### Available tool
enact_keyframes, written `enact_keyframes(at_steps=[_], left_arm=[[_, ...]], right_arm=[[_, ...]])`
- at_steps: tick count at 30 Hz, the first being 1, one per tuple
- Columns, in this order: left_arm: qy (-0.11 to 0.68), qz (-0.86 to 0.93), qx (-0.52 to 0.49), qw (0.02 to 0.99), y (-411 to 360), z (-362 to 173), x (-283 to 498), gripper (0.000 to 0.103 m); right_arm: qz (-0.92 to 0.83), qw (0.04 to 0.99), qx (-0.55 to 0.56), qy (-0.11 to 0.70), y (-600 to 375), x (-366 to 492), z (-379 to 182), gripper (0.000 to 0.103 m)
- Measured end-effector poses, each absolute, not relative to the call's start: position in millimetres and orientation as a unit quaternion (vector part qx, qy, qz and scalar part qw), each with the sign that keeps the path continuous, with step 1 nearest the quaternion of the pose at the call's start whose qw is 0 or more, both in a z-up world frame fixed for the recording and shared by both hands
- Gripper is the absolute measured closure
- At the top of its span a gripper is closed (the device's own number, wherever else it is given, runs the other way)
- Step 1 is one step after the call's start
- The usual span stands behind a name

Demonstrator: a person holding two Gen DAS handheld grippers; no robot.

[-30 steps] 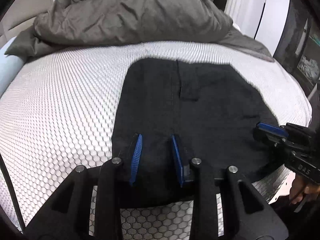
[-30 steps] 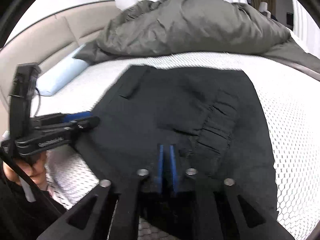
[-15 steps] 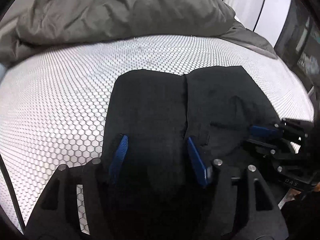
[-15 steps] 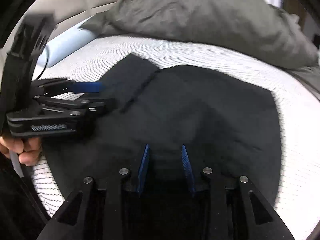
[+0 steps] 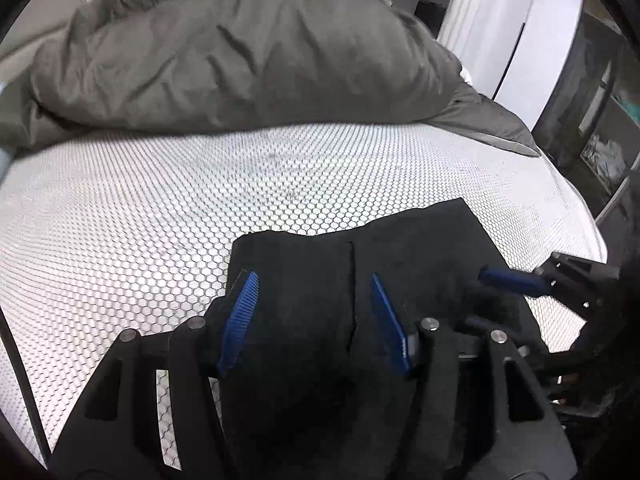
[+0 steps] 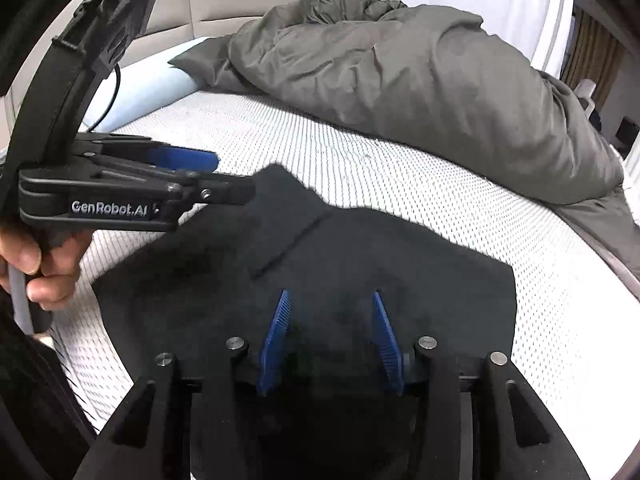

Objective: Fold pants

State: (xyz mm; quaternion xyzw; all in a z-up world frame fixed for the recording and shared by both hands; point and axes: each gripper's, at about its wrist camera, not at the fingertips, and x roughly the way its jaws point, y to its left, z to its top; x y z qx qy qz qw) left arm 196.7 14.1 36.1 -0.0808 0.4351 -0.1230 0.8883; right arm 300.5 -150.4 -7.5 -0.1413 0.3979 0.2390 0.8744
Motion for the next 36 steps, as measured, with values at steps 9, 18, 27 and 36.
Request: enact_keyframes(at_steps=[9, 18, 27, 36], left_arm=[[0.487, -0.093, -0.082, 0.864, 18.9, -18.2, 217.9, 0.043], [0.48, -0.076, -0.127, 0.865, 62.4, -13.1, 201.7, 0.047], [0.465, -0.076, -0.138, 0.871, 49.5, -6.8, 229.7, 0.055], [0.485, -0.071, -0.179, 0.853, 76.3, -33.5, 233.3, 0.047]], right_arm=[[0.224, 0.839, -0.164, 0.468, -123.2, 341.6, -61.3, 0.046], [0.139, 0.875, -0.081, 0.456, -213.9, 337.5, -56.1, 0.047], [0.211, 0.865, -0.115, 0.44, -152.6, 341.2, -39.7, 0.073], [0.16, 0.858, -0.093, 0.479, -210.3, 341.4, -66.4, 0.08]])
